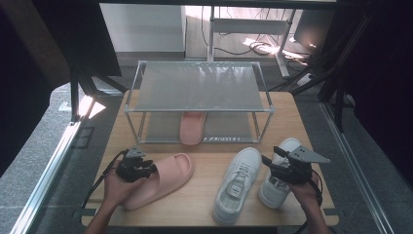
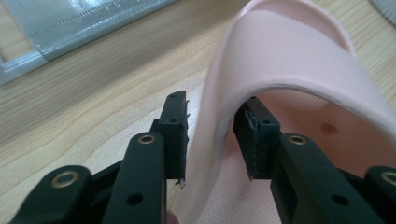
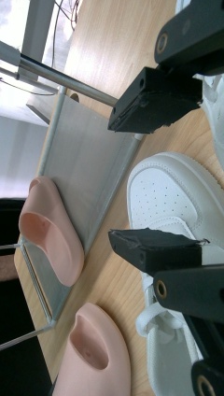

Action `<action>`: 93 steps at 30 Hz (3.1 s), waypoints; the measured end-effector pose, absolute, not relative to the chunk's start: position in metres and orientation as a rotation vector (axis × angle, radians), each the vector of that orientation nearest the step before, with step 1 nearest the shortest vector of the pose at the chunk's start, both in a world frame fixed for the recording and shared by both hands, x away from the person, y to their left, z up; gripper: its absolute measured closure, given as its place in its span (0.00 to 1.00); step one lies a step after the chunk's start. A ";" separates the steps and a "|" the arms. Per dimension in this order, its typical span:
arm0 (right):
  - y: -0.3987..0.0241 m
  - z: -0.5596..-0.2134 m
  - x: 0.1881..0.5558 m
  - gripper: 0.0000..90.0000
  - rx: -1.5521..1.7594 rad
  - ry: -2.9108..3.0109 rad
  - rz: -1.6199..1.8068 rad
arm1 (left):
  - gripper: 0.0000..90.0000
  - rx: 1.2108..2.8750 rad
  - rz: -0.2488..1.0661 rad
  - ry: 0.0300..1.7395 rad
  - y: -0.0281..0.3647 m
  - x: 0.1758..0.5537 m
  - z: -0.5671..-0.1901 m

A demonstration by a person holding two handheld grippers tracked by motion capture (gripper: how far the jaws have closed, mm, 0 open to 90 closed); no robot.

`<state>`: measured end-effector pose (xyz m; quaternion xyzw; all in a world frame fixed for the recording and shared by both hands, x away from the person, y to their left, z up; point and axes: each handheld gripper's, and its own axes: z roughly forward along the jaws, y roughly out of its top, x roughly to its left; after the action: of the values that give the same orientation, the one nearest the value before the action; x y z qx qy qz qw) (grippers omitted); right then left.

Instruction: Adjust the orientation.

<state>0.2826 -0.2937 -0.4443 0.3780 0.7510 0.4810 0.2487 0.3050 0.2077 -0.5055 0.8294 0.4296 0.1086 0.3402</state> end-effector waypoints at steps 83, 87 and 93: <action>-0.295 -0.441 0.282 0.46 1.016 2.043 1.344 | 0.92 2.034 0.315 1.187 0.033 0.410 -0.496; -0.295 -0.442 0.283 0.46 1.016 2.044 1.342 | 0.90 2.049 0.334 1.199 0.032 0.412 -0.502; -0.295 -0.442 0.283 0.46 1.017 2.046 1.339 | 0.85 2.023 0.320 1.181 0.031 0.412 -0.503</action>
<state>0.2829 -0.2950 -0.4422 0.3725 0.7492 0.4903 0.2440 0.4121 0.0309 -0.5034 0.7920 0.4621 0.1254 0.3789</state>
